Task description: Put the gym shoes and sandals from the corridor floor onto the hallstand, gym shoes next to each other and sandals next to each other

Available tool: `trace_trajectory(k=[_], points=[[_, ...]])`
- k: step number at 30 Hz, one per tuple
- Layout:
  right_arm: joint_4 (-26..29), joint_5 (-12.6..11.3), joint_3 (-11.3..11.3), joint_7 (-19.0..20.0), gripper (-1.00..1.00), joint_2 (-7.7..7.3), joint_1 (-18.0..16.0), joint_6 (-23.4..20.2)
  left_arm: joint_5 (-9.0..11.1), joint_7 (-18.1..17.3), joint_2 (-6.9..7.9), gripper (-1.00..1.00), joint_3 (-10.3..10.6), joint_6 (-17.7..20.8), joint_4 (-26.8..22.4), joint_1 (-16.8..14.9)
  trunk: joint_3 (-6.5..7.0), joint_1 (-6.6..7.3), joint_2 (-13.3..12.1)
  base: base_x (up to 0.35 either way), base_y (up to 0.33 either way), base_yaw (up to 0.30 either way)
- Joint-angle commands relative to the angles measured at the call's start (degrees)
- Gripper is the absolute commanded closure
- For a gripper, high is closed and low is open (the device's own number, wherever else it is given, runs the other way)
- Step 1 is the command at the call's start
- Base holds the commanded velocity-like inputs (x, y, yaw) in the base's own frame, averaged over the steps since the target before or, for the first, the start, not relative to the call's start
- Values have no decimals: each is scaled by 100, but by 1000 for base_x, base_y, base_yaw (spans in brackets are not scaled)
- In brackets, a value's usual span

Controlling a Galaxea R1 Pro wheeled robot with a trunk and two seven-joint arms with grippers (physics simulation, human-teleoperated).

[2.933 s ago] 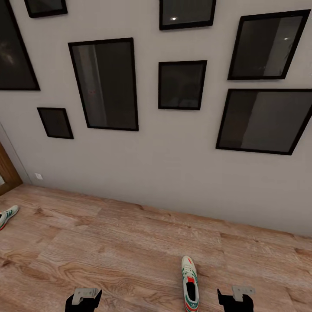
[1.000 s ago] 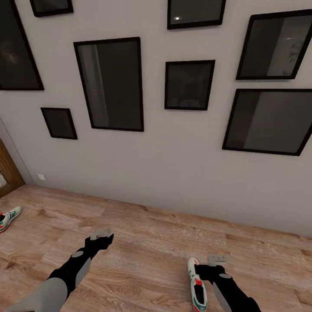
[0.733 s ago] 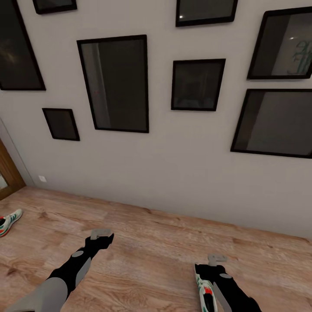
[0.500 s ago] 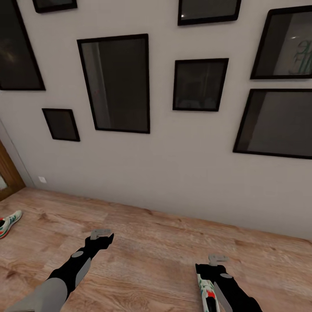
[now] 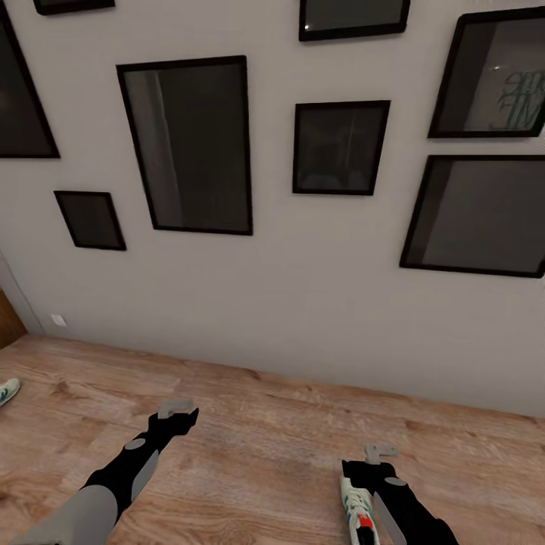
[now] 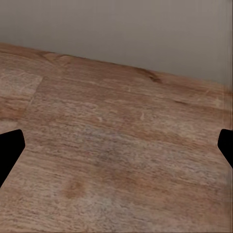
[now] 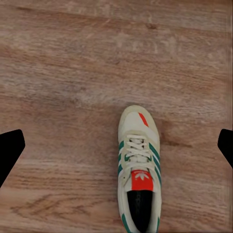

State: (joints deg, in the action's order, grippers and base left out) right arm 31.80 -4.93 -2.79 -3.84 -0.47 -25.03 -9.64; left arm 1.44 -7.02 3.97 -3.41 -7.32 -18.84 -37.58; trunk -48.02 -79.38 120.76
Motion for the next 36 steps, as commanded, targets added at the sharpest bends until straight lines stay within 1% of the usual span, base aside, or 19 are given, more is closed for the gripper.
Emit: trace_trajectory(k=[1, 3, 12, 20, 24, 28, 29, 30, 31, 32, 36], points=[[12, -52, -29, -37, -100, -5, -2, -29, 18, -62, -1, -100, -36, -6, 4, -18, -5, 1, 2, 3, 0, -146], [15, -52, -29, -37, -100, -5, -2, -29, 20, -74, -3, -100, -36, -2, 4, -28, -5, 1, 2, 2, 0, -84], [23, -52, -29, -37, -100, -4, -2, -29, 27, -101, -30, -100, -38, 47, -31, -69, -170, -197, 363, 0, 0, -23], [26, -52, -29, -37, -100, -6, -2, -29, 33, -99, -41, -100, -37, 93, -354, -114, -361, -372, 684, 0, 0, -3], [27, -47, -29, -37, -100, -11, -2, -29, 37, -129, -75, -100, -37, 298, -742, -176, -467, -460, 845, 0, 0, 0], [28, -45, -29, -37, -100, -16, -2, -29, 34, -148, -124, -100, -37, 677, -1064, -204, -575, -548, 1005, 0, 0, 0], [28, -45, -29, -37, -100, -16, -2, -29, 34, -148, -124, -100, -37, 677, -1064, -204, -602, -570, 1045, 0, 0, 0], [28, -44, -29, -37, -100, -19, -2, -29, 33, -155, -143, -100, -38, 848, -1206, -211, -629, -592, 1085, 0, 0, 0], [28, -44, -29, -37, -100, -20, -2, -29, 33, -155, -143, -100, -38, 848, -1206, -211, -656, -614, 1125, 0, 0, 0], [30, -44, -29, -37, -100, -21, -2, -29, 33, -160, -155, -100, -41, 977, -1333, -206, -683, -636, 1165, 0, 0, 0], [37, -43, -29, -37, -100, -22, -2, -29, 32, -168, -168, -100, -43, 1113, -1519, -175, -791, -724, 1326, 0, 0, 0]])
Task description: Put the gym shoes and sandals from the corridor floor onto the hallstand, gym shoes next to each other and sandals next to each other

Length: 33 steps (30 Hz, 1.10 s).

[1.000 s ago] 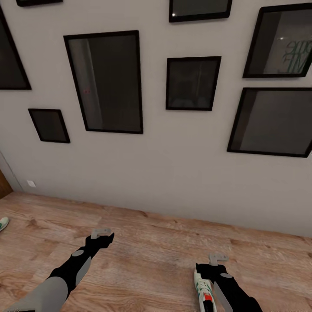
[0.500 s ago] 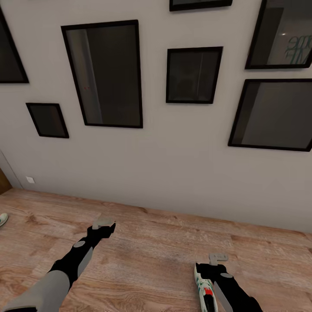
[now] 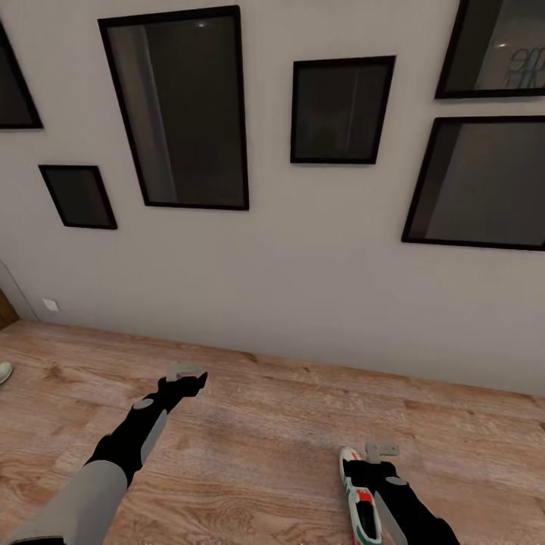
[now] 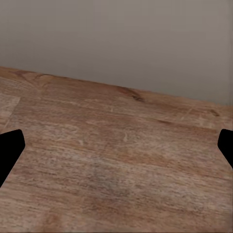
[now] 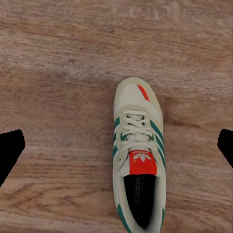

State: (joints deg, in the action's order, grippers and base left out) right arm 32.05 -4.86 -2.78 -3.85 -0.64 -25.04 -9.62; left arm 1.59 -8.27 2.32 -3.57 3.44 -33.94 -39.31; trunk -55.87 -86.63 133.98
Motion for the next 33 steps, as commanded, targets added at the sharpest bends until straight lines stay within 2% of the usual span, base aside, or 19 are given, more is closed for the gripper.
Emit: trace_trajectory(k=[1, 13, 18, 23, 25, 28, 33], points=[[14, -51, -30, -37, -100, -5, -1, -31, 17, -45, -4, -100, -28, 56, -41, 5, -33, -21, 44, 0, 0, 0], [18, -51, -30, -37, -100, -27, -1, 99, 15, -51, 3, -100, -14, 115, -151, 42, -358, -285, 525, 0, 0, 0], [-9, -39, -42, -37, -100, -83, -1, 498, 16, -52, 4, -100, -20, 106, -156, 45, -494, -395, 726, 0, 0, 0], [-46, -34, -51, -30, -100, -226, 4, 952, 17, -52, 5, -100, -26, 53, -145, 42, -629, -504, 926, 0, 0, 0], [-128, -35, -54, -23, -100, -318, 6, 1221, 17, -52, 5, -100, -25, 17, -138, 39, -692, -510, 929, 0, 0, 0], [-243, -40, -56, -20, -100, -367, 7, 1430, 17, -59, 2, -100, -7, -3, -154, 38, -784, -517, 933, 0, 0, 0], [-290, -41, -60, -19, -100, -381, 8, 1503, 17, -75, 4, -100, 120, -8, -160, 38, -934, -530, 940, 0, 0, 0]])
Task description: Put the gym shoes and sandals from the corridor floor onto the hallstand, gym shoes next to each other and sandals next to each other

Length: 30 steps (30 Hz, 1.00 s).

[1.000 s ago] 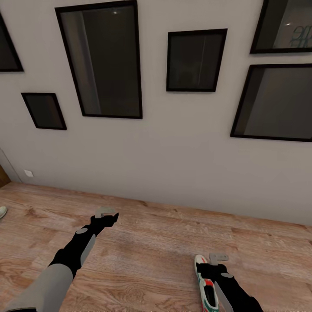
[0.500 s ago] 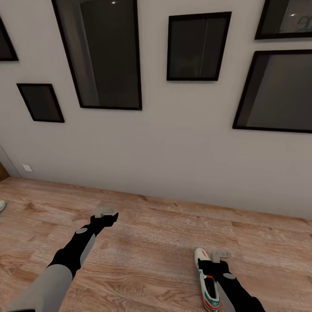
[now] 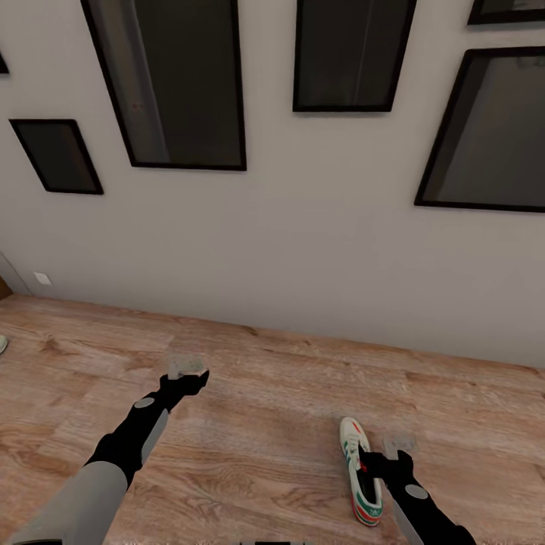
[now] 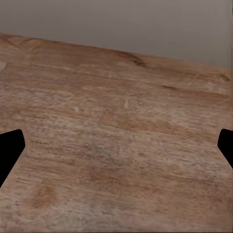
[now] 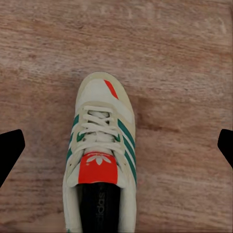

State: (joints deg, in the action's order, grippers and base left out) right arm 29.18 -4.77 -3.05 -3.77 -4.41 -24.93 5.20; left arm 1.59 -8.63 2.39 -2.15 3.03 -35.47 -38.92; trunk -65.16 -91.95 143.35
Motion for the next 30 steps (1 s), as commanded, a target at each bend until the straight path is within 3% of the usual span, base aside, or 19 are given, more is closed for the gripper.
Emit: trace_trajectory(k=[1, 11, 30], points=[[-4, -50, -34, -28, -100, -5, -3, 23, 15, -40, -3, -100, -12, 32, -7, -1, -36, -1, 4, 0, 0, 0], [-17, -50, -37, -28, -100, -4, -3, 41, 17, -43, -2, -100, 29, 31, -4, -1, -345, -27, 17, 0, 0, 29], [-33, -50, -36, -42, -100, 1, -3, 42, 17, -43, -2, -100, 23, 25, -2, -1, -916, -76, 42, 0, 0, 155]])
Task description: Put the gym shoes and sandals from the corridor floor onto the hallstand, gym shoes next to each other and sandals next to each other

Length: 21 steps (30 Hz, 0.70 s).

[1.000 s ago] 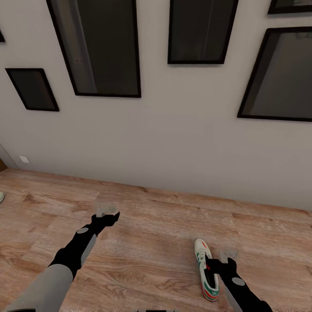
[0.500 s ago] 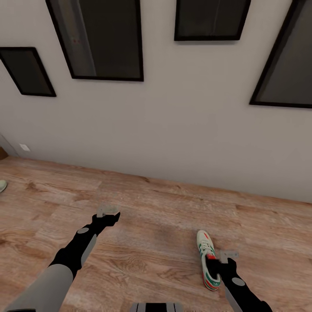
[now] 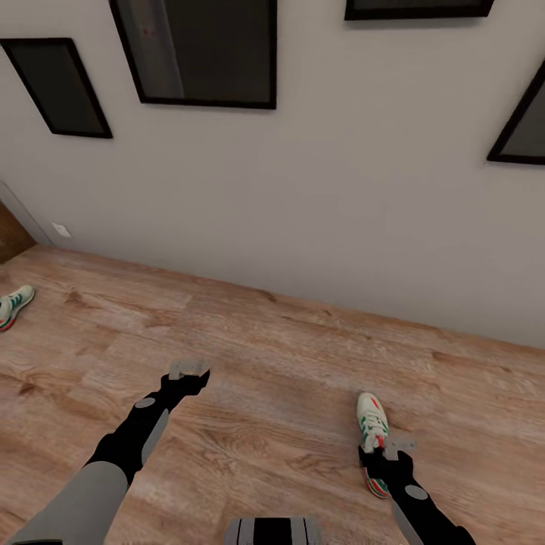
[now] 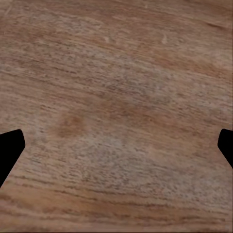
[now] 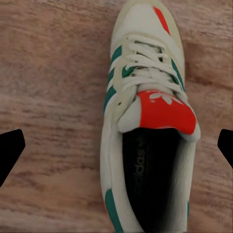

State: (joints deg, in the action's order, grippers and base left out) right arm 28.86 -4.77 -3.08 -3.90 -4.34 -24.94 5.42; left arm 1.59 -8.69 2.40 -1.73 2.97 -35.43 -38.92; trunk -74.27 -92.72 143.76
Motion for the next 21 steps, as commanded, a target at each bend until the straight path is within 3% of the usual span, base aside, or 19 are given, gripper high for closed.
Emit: trace_trajectory(k=[1, 10, 13, 21], points=[[-2, -50, -34, -29, -100, -5, -2, 20, 17, -36, -3, -100, -19, 31, -6, -2, -35, -1, 3, 0, 0, 172], [-3, -50, -27, -24, -100, -8, -2, 21, 19, -36, 1, -100, -20, -15, -8, -2, -302, -24, 15, 0, 0, 167], [-3, -51, -23, -27, -100, -11, -2, 21, 22, -36, -2, -100, -20, -21, 2, -2, -393, -32, 19, 0, 0, -9], [2, -58, -19, -31, -100, -6, -2, 21, 18, -36, -3, -100, -20, -24, 26, -2, -433, -32, 19, 0, 0, -88]])
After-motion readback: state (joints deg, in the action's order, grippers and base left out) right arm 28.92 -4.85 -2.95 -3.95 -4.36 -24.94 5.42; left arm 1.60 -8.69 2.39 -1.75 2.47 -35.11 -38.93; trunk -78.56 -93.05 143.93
